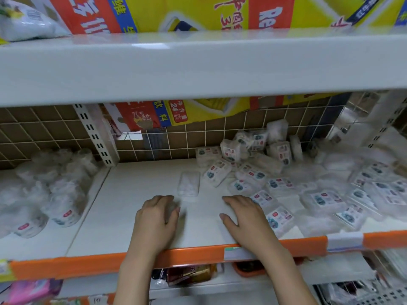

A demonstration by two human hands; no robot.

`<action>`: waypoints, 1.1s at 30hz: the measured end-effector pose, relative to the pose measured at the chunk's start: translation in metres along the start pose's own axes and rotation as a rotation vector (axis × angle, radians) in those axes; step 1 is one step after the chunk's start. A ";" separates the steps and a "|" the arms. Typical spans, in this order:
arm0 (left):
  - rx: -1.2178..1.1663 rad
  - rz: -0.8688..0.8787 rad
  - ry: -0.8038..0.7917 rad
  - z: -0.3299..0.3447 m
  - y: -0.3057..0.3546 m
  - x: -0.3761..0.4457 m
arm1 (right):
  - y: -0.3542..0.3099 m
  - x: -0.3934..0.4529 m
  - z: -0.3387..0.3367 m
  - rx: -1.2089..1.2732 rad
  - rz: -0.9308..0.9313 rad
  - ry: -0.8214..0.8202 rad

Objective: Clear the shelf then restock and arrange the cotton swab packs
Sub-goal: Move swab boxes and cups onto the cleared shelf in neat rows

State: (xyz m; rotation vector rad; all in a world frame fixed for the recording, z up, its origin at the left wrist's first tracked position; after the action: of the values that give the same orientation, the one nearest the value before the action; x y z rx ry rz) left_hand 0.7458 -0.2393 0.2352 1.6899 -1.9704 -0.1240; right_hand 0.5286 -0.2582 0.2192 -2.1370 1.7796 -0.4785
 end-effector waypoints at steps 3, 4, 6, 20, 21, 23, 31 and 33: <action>0.000 0.025 -0.016 0.004 0.008 0.007 | 0.004 -0.002 -0.004 0.005 0.007 0.020; -0.001 0.032 -0.021 0.005 0.011 0.010 | 0.006 -0.003 -0.006 0.005 0.011 0.026; 0.000 0.037 -0.038 0.010 0.018 0.014 | 0.013 -0.005 -0.012 0.009 0.024 0.036; -0.018 -0.048 0.028 0.061 0.094 0.033 | 0.102 0.055 -0.101 -0.012 -0.094 0.161; -0.017 -0.051 0.032 0.065 0.102 0.034 | 0.107 0.062 -0.111 -0.010 -0.132 0.191; -0.012 -0.059 0.038 0.072 0.116 0.036 | 0.116 0.078 -0.128 -0.020 -0.182 0.253; 0.064 -0.071 0.072 0.083 0.144 0.032 | 0.134 0.177 -0.151 -0.272 -0.188 0.286; 0.088 -0.076 0.091 0.082 0.146 0.029 | 0.136 0.186 -0.147 -0.378 -0.201 0.271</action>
State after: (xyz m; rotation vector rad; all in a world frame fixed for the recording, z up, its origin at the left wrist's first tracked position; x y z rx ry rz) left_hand 0.5771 -0.2576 0.2341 1.7947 -1.8711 0.0124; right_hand 0.3749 -0.4694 0.2992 -2.6372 1.9315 -0.5379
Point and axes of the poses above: each hand's wrist, its own x-axis towards the middle knuckle, its own z-axis out of the palm, y = z × x, the point moved 4 cm from there along x, towards the middle knuckle, and after that the axes turned 8 degrees about z, right-handed, at the moved point
